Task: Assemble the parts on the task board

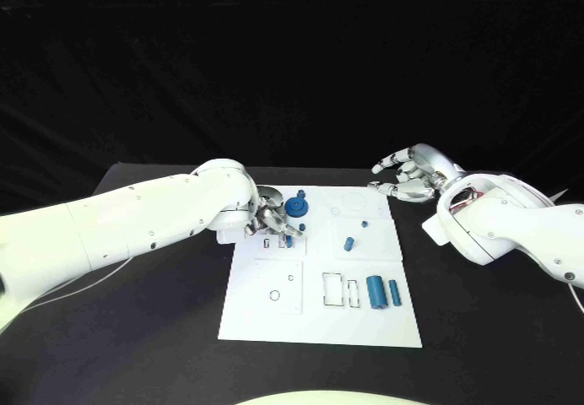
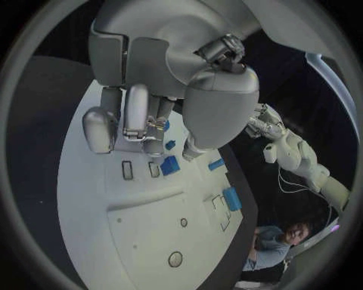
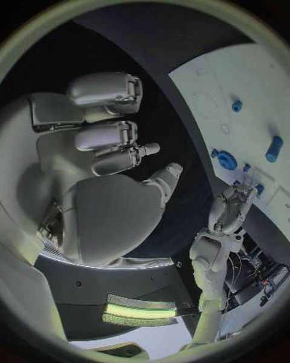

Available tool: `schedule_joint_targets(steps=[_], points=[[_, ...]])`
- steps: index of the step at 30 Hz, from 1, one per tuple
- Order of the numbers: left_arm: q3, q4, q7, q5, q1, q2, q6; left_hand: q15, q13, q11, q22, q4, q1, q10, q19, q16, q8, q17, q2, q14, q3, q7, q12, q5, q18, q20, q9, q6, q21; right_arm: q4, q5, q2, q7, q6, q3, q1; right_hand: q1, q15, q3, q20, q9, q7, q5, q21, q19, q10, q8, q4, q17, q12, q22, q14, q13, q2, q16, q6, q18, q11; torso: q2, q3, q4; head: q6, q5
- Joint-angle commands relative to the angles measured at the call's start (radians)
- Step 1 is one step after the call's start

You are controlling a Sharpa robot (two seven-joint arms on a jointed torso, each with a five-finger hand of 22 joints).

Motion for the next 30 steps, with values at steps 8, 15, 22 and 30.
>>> schedule_joint_targets(steps=[8,15,22,30], points=[[-0.004,-0.003,-0.002,0.007,0.0,0.004,0.021,-0.004,-0.005,-0.001,-0.003,-0.003,0.019,-0.012,-0.002,-0.001,0.004,0.131,0.012,0.044,0.004,0.0,-0.008,-0.002,-0.013,0.003,0.005,-0.01,0.004,-0.003,-0.037,0.006,0.0,0.01,0.0,0.0,-0.005,0.002,0.004,0.005,-0.001,0.002,0.005,-0.006,0.031,-0.007,0.004,0.004,0.263,-0.003,0.179,0.104,0.127,0.003,0.006,0.005,0.003,0.002,0.0,0.0007,0.0015,-0.004,0.003],[-0.006,-0.002,-0.001,0.019,0.0,0.006,0.018,-0.004,-0.002,-0.002,-0.003,-0.006,0.069,-0.015,-0.005,-0.001,0.003,0.131,0.026,0.043,0.029,-0.001,-0.006,-0.003,-0.012,0.004,0.015,-0.016,0.004,-0.006,-0.039,0.008,-0.003,0.012,0.0,0.0,-0.005,0.002,0.005,0.005,-0.001,0.001,0.006,-0.006,0.031,-0.007,0.005,0.004,0.263,-0.003,0.179,0.104,0.127,0.004,0.006,0.006,0.003,0.001,0.0,0.0006,0.0007,-0.005,0.001],[-0.007,-0.005,-0.002,0.022,0.0,0.007,0.02,-0.004,-0.001,-0.002,-0.001,-0.006,0.085,-0.016,-0.005,-0.001,0.003,0.131,0.026,0.043,0.037,-0.001,-0.006,-0.003,-0.012,0.004,0.018,-0.017,0.005,-0.01,-0.043,0.01,-0.011,0.013,0.0,0.0,-0.004,0.001,0.007,0.005,0.0,0.001,0.008,-0.005,0.031,-0.006,0.006,0.004,0.263,-0.002,0.179,0.104,0.128,0.005,0.006,0.008,0.003,0.001,-0.001,0.0009,0.0017,-0.007,0.0],[-0.007,-0.006,-0.002,0.024,0.0,0.008,0.018,-0.005,0.0,-0.003,-0.001,-0.007,0.097,-0.015,-0.006,-0.002,0.003,0.131,0.027,0.043,0.045,-0.002,-0.006,-0.003,-0.012,0.004,0.02,-0.016,0.005,-0.011,-0.044,0.011,-0.014,0.014,0.0,0.0,-0.004,0.001,0.007,0.005,0.0,0.001,0.008,-0.005,0.031,-0.006,0.006,0.004,0.263,-0.002,0.179,0.104,0.128,0.005,0.006,0.008,0.003,0.001,0.0,0.0005,0.0012,-0.007,0.001]])
